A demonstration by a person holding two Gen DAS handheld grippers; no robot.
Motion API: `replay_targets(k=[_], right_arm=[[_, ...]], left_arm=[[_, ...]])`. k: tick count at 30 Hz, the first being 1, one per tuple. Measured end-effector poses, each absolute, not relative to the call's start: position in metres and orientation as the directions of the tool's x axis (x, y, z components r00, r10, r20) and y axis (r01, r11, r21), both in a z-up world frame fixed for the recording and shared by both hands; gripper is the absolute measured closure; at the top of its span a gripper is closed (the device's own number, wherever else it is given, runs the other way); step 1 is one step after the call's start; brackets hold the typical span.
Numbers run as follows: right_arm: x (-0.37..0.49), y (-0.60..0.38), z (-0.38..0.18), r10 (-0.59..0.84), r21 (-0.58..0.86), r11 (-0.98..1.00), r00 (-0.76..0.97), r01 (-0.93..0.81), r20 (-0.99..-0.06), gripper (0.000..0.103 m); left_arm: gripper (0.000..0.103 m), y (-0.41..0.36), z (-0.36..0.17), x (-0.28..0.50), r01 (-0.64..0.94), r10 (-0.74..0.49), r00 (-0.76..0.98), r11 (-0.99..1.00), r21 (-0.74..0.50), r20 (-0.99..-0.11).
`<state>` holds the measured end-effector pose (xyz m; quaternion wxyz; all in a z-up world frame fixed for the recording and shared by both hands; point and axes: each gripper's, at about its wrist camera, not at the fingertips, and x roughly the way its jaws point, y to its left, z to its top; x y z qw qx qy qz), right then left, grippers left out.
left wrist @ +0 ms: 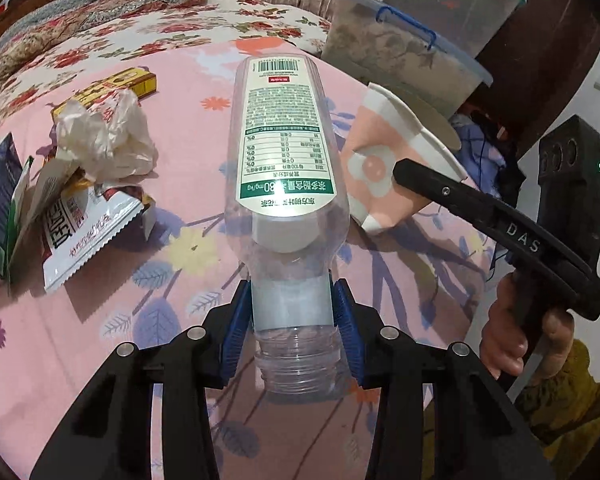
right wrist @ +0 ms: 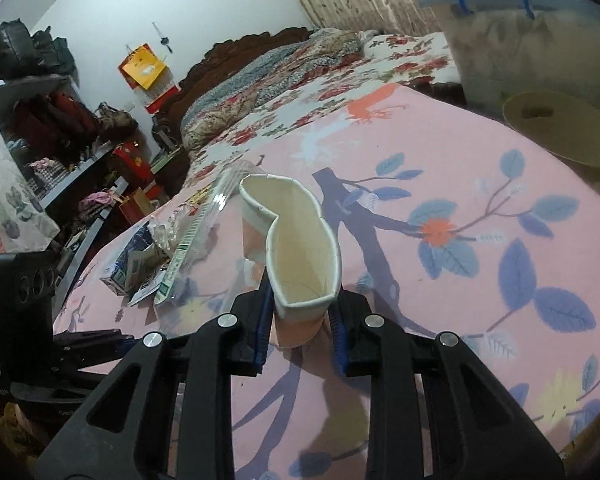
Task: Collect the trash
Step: 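Lift the bottle and cup and carry both toward the wastebasket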
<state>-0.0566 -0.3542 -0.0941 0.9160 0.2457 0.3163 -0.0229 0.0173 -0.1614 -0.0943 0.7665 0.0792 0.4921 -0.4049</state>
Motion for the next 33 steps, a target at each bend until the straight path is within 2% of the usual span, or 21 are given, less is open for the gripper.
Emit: replay_targets(k=[6,17,19,25,27,28,33], right_arm=[[-0.059,-0.35,-0.093,0.092,0.421,0.881,0.795,0.215,-0.6,0.075],[-0.06,-0.351,-0.092,0.081,0.419,0.88,0.798,0.225,-0.598,0.075],[-0.061,-0.351,-0.091,0.069,0.41,0.882,0.8,0.23,-0.596,0.075],[-0.064,-0.352,-0.092,0.068,0.411,0.882,0.801,0.231,-0.595,0.075],[-0.064,-0.351,-0.092,0.067,0.41,0.882,0.801,0.231,-0.595,0.075],[-0.065,-0.351,-0.092,0.066,0.407,0.884,0.801,0.23,-0.595,0.075],[-0.065,-0.352,-0.091,0.064,0.403,0.886,0.802,0.228,-0.594,0.075]], left_arm=[[0.065,-0.158,-0.097,0.019,0.689,-0.557,0.165,0.656,-0.309,-0.814],[0.064,-0.161,-0.097,0.017,0.693,-0.544,0.171,0.659,-0.291,-0.822],[0.051,-0.163,-0.094,0.019,0.691,-0.543,0.181,0.663,-0.287,-0.82],[0.044,-0.169,-0.09,0.026,0.684,-0.545,0.193,0.671,-0.287,-0.816],[0.049,-0.172,-0.093,0.026,0.682,-0.541,0.187,0.672,-0.287,-0.82],[0.065,-0.172,-0.095,0.025,0.686,-0.541,0.18,0.668,-0.289,-0.822],[0.065,-0.174,-0.099,0.023,0.696,-0.54,0.172,0.659,-0.287,-0.824]])
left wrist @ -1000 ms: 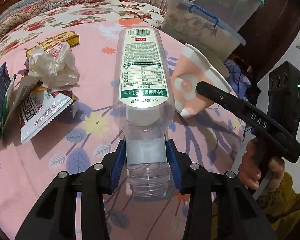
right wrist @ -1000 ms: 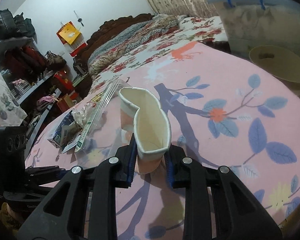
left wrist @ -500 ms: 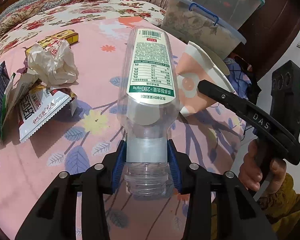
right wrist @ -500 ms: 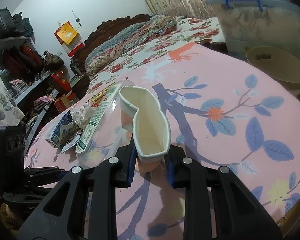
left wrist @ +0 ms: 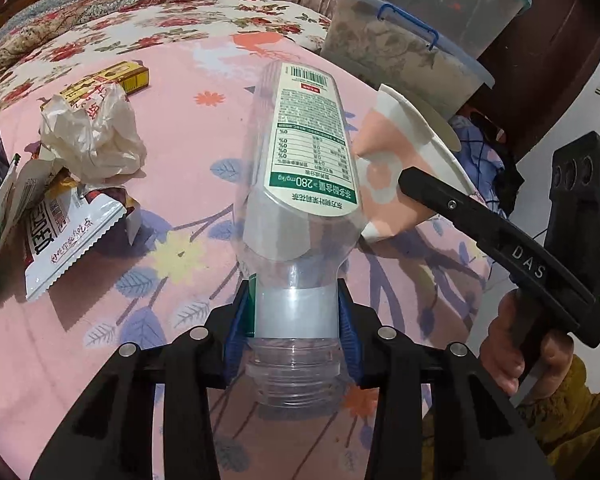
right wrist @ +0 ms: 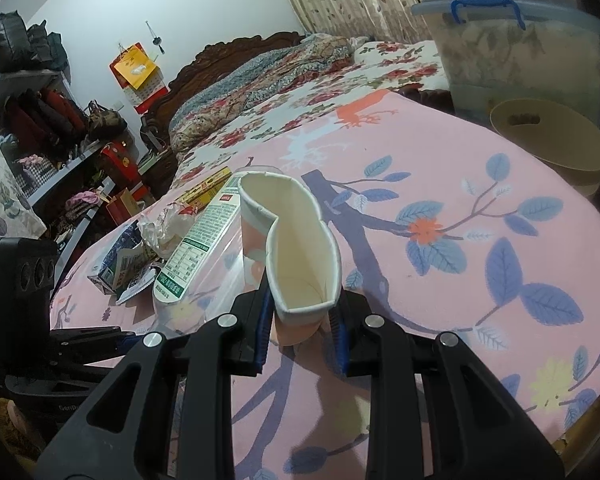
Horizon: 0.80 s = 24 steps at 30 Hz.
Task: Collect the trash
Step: 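Lift the bottle and cup and carry both toward the wastebasket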
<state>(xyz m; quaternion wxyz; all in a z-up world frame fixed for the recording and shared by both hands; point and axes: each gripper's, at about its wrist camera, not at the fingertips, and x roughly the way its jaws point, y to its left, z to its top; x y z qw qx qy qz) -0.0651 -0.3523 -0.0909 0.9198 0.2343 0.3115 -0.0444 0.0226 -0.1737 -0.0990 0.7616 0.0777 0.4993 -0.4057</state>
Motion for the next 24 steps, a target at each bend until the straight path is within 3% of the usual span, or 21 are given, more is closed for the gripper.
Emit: replay_targets(k=[16,24], right_arm=[[-0.072,-0.368,-0.082,-0.001,0.4,0.872,0.817,0.284,-0.577,0.075],[-0.088,-0.398,-0.078,-0.085,0.4,0.848,0.833,0.349,-0.546,0.075]], left_arm=[[0.065,-0.168,-0.079,0.022,0.703,-0.623,0.15,0.613,-0.36,-0.768],[0.065,-0.205,-0.064,0.028,0.754,-0.627,0.119,0.562,-0.34,-0.77]])
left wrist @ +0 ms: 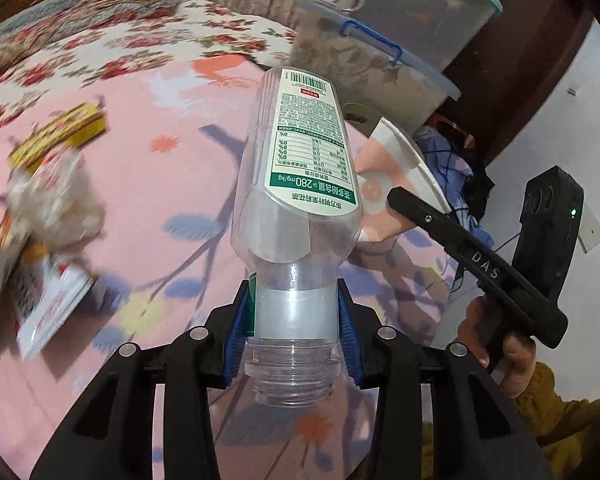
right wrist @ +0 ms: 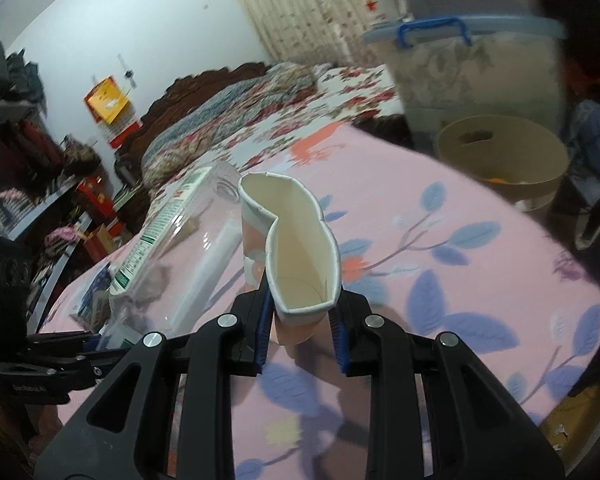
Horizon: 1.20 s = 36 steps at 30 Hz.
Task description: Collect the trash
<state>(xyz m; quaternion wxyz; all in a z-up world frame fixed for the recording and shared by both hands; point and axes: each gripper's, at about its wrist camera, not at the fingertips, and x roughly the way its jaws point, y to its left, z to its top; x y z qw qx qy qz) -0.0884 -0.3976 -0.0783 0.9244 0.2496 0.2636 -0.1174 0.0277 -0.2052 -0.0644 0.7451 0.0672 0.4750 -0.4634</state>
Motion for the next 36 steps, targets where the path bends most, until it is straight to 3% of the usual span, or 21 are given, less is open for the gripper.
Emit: replay_targets(k=[8,15,17,18,19,20,21,25,36], right_arm=[[-0.115,-0.488,-0.073,-0.267,0.415,0.76,0.822,0.501,-0.503,0.075],[-0.111,-0.593,-0.074,-0.408,0.426,0.631,0.745,0.648,-0.528,0.074],[-0.096,-0.618,-0.076,-0.438,0.389,0.618,0.71,0.683,-0.551,0.065],[-0.086,-0.631,-0.08,-0.433,0.384,0.612,0.699,0.691,-0.569,0.061],[-0.078,-0.642,-0.084,-0.417,0.393,0.6,0.692,0.696,-0.589,0.044],[-0.076,-0.647,-0.088,-0.411,0.405,0.59,0.691,0.699,-0.594,0.036],[-0.078,-0.649,-0.09,-0.407,0.424,0.576,0.696,0.698,-0.591,0.036],[-0.097,-0.627,-0.086,-0.424,0.447,0.588,0.728,0.674,-0.539,0.036],[-0.139,-0.526,-0.097,-0.377,0.514,0.563,0.755,0.647,-0.536,0.036]], left_arm=[[0.065,-0.31,-0.055,0.036,0.839,-0.611,0.002,0.432,-0.331,-0.792],[0.065,-0.442,-0.052,0.057,0.873,-0.554,-0.138,0.323,-0.365,-0.821],[0.059,-0.475,-0.054,0.067,0.863,-0.532,-0.167,0.327,-0.384,-0.83],[0.037,-0.491,-0.056,0.072,0.858,-0.52,-0.166,0.343,-0.383,-0.838],[0.03,-0.509,-0.056,0.081,0.85,-0.517,-0.116,0.39,-0.353,-0.848],[0.03,-0.515,-0.054,0.086,0.847,-0.519,-0.087,0.411,-0.338,-0.85],[0.031,-0.521,-0.051,0.089,0.841,-0.523,-0.065,0.43,-0.329,-0.85],[0.03,-0.501,-0.035,0.085,0.835,-0.602,-0.087,0.391,-0.387,-0.794],[0.03,-0.381,-0.047,0.031,0.872,-0.609,0.081,0.426,-0.24,-0.789]])
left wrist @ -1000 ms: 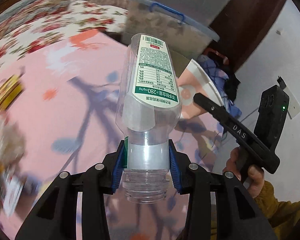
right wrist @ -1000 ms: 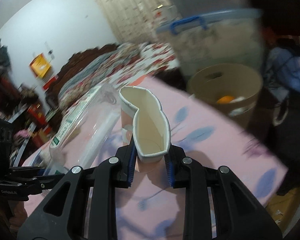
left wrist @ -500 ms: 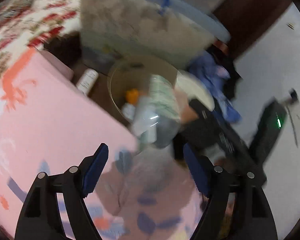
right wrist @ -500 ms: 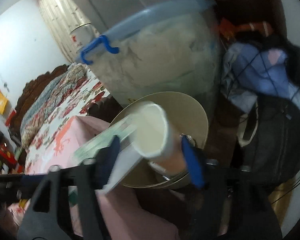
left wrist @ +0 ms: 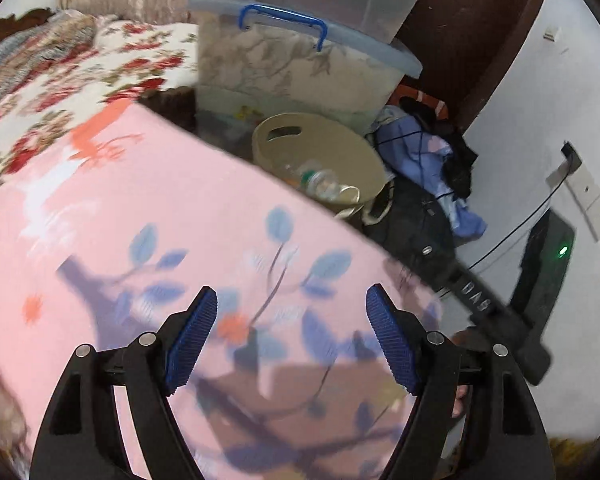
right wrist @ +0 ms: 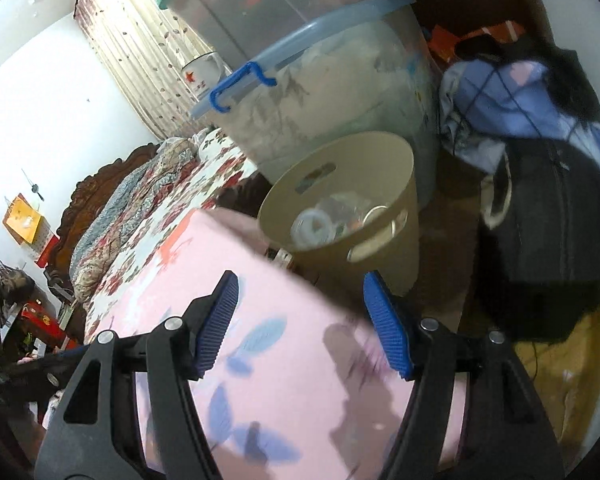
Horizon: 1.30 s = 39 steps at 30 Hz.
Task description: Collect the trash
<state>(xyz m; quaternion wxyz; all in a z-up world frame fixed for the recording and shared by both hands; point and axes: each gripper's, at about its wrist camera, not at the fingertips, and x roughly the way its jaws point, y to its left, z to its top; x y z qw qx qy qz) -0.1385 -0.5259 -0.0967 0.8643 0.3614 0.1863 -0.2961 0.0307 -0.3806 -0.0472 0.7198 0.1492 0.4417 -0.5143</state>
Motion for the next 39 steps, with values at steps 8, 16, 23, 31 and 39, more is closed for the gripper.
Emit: replay_targets(k=[8,16,23,31,39], right_arm=[[-0.137,-0.46,-0.094,-0.287,0.508,0.603,0.762,0.614,-0.58,0.036],[-0.132,-0.419,-0.077,-0.259,0.481,0.644,0.761,0.595,-0.595,0.034],[-0.127,-0.392,-0.064,-0.247,0.47,0.669,0.769,0.575,-0.589,0.024],[-0.125,-0.375,-0.058,-0.249,0.45,0.681,0.761,0.577,-0.599,0.021],[-0.122,-0.367,-0.063,-0.235,0.441,0.682,0.746,0.583,-0.623,0.02]], left_arm=[[0.029,-0.292,-0.056,0.015,0.815,-0.591,0.227,0.55,-0.181,-0.774],[0.029,-0.233,-0.044,0.018,0.75,-0.569,0.372,0.65,-0.124,-0.733],[0.029,-0.205,-0.04,0.018,0.716,-0.548,0.446,0.693,-0.086,-0.708],[0.027,-0.188,-0.038,0.016,0.694,-0.544,0.483,0.716,-0.079,-0.686],[0.024,-0.183,-0.04,0.014,0.696,-0.549,0.483,0.713,-0.082,-0.682]])
